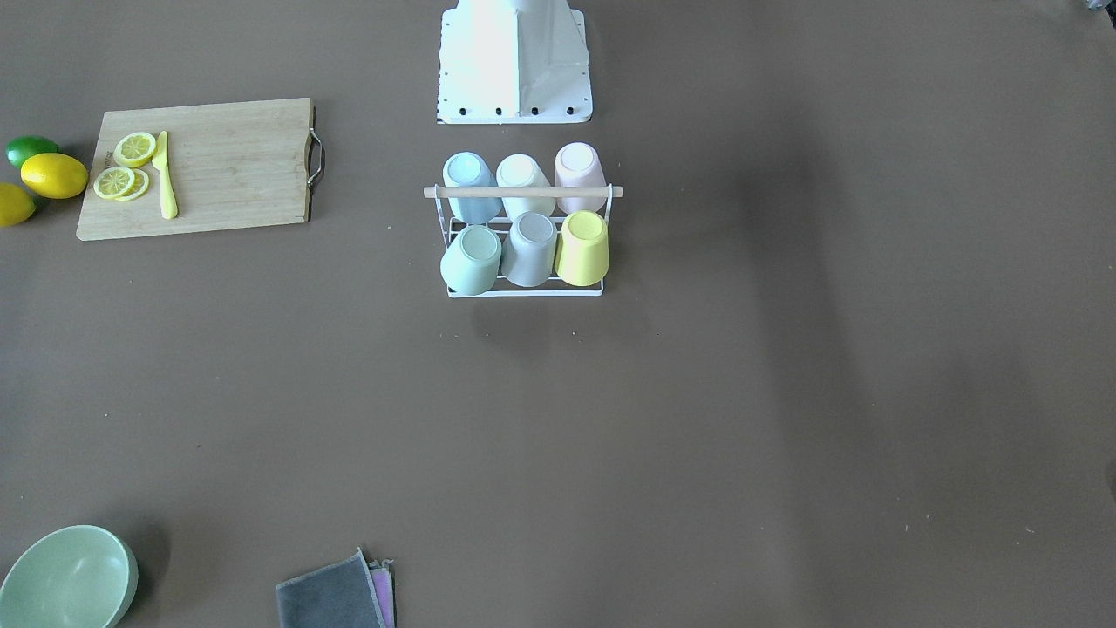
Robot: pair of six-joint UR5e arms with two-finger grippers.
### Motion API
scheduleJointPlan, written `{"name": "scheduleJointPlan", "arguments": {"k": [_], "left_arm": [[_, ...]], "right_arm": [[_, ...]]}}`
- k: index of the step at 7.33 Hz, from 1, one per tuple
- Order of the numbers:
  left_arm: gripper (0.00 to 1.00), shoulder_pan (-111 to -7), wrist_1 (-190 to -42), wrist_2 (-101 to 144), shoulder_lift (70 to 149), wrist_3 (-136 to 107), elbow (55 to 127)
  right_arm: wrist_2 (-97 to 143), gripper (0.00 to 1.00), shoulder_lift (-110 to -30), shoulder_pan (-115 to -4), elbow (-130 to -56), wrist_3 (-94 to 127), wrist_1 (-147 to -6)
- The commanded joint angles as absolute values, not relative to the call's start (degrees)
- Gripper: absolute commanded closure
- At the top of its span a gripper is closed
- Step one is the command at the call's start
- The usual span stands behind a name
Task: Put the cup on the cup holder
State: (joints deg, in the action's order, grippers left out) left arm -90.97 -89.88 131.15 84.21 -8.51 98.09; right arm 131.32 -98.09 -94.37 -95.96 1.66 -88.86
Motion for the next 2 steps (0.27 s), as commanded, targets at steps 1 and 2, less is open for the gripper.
{"name": "scheduleJointPlan", "arguments": {"k": [1,2], "left_arm": [[0.02,-90.97,-89.91,131.05,84.29,-8.44,98.17],[0.02,-90.97,-89.91,131.04,84.29,-8.44,98.17]], "right_arm": [[131.31,0.0,-98.26,-94.13,-96.33,1.58,-88.86],[131.31,0.0,-98.35,-94.13,-96.33,1.58,-88.86]]}}
